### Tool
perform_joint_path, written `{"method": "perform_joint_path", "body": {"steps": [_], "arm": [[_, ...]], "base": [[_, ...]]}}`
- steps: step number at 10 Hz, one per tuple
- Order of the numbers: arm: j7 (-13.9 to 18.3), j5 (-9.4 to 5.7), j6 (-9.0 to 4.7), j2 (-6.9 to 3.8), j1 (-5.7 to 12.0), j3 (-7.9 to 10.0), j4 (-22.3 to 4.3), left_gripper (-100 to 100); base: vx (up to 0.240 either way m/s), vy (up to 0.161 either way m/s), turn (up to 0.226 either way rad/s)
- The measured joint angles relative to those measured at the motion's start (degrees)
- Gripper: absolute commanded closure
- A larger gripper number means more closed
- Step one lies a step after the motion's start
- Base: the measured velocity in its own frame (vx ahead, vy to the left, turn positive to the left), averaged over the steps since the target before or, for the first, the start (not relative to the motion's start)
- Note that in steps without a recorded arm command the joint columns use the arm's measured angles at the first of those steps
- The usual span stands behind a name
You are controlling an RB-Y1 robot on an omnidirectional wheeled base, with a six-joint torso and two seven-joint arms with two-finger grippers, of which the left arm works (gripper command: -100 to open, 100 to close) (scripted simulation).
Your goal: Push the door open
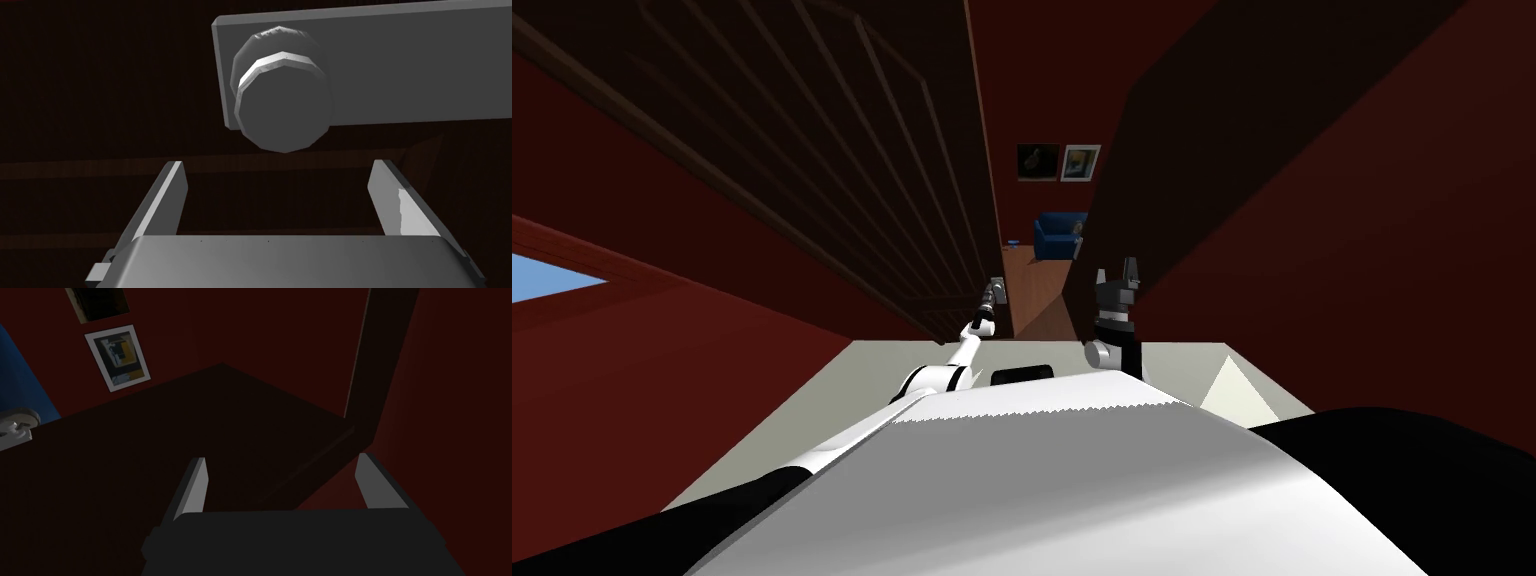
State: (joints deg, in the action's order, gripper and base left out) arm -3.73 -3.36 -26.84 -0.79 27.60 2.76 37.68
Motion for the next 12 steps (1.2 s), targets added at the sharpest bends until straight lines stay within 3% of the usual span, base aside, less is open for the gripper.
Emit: {"method": "perform_joint_path", "body": {"steps": [1,2,3,8,11,12], "arm": [[0.1,-0.11,-0.64,0.41,0.66,0.19,-1.4,-100],[-0.1,-0.05,-0.16,1.43,-0.15,0.22,0.1,-100],[-0.2,-0.04,0.06,1.56,-0.23,0.2,0.4,100],[-0.1,-0.02,-0.07,1.47,-0.24,0.16,0.0,100],[-0.3,-0.25,-0.04,1.28,-0.06,0.65,-1.3,100],[-0.3,-0.3,0.82,1.08,-0.79,0.76,0.1,100]], "base": [[0.212,-0.048,-0.019],[0.089,-0.019,-0.001],[-0.011,0.001,0.005],[-0.017,0.003,-0.003],[0.137,-0.052,0.029],[0.199,-0.064,0.036]]}}
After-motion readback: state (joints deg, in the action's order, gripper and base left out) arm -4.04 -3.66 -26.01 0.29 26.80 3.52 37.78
